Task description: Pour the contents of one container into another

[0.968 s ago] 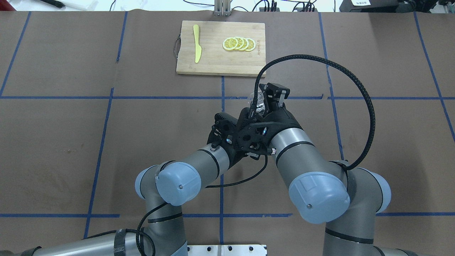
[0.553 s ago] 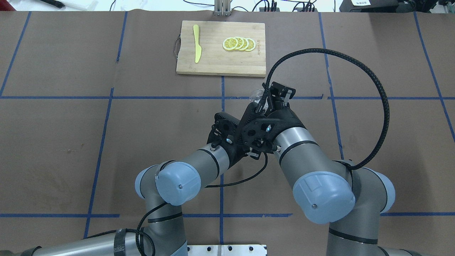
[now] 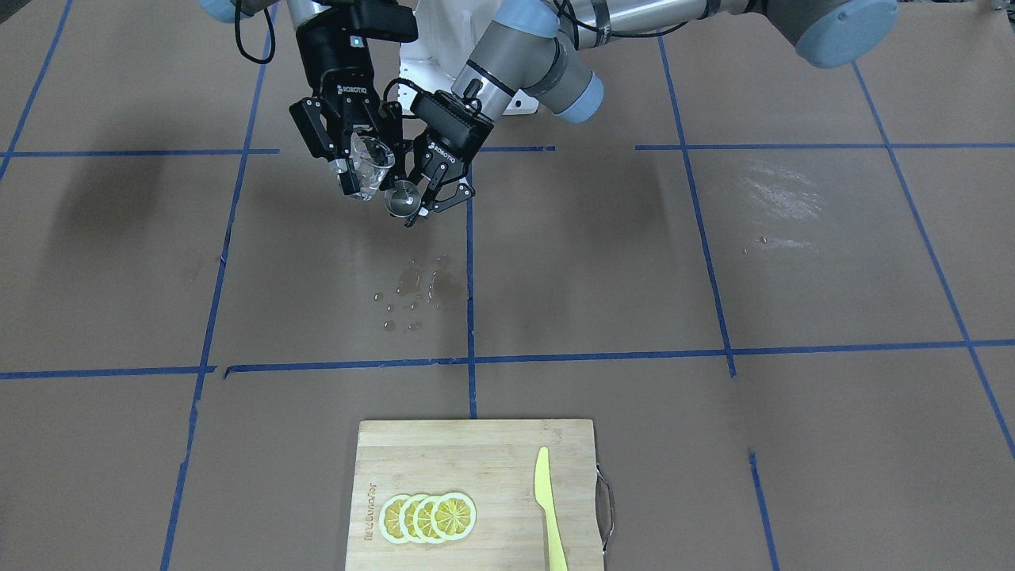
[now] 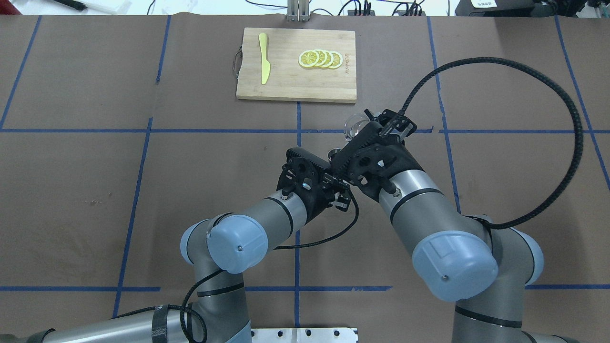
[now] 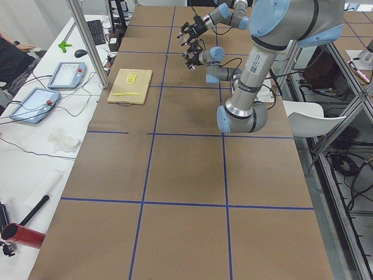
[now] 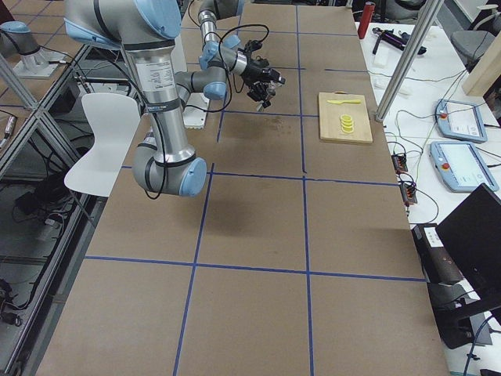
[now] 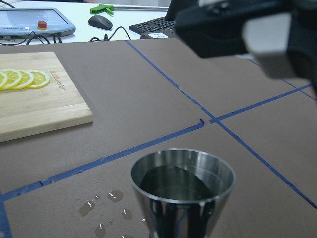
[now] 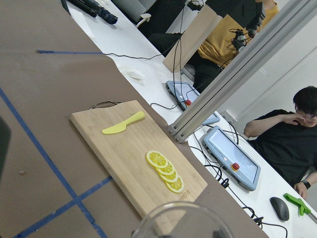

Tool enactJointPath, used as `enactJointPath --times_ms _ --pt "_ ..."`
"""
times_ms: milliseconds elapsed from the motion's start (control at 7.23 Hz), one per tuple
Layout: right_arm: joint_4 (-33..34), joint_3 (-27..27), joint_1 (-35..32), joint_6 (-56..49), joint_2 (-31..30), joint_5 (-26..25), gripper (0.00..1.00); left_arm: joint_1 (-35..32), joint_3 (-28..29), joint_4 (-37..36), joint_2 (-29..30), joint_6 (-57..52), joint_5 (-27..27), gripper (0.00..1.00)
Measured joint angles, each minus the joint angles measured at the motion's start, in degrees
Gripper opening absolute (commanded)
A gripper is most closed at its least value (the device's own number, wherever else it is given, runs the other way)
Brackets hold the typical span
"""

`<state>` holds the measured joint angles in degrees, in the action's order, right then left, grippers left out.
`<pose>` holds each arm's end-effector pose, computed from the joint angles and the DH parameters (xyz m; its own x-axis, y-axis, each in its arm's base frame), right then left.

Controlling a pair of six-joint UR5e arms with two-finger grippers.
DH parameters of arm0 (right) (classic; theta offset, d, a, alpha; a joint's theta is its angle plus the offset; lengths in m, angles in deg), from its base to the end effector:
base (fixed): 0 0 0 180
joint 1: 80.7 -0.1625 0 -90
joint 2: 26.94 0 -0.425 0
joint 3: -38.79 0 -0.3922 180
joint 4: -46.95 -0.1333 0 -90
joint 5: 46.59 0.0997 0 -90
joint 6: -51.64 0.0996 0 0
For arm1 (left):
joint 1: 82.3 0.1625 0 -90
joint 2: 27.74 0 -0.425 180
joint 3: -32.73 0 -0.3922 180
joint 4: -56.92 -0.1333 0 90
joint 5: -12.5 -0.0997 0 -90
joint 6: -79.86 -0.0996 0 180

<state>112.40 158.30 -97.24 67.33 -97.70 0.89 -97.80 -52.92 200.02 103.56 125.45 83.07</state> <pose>-0.4199 -0.3340 0.1945 0.8739 -0.4807 0.0721 0.0406 0.2200 0.9747 0.6183 -0.3442 0.1462 0.4001 0.5739 -0.7146 0.4096 0.5855 0.6996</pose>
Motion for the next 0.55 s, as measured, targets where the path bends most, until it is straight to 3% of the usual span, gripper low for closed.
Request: enactJointPath --times_ms 277,553 --pt "-7.8 -0.1 -1.5 3.2 -5.5 -0.1 0.0 -0.1 -0.4 0.2 -0.1 0.1 0.0 0.0" --pt "-10.7 -0.2 -2.4 13.0 -7.6 -0.1 0.0 -0.2 -0.7 0.3 -0.1 0.3 0.0 0.0"
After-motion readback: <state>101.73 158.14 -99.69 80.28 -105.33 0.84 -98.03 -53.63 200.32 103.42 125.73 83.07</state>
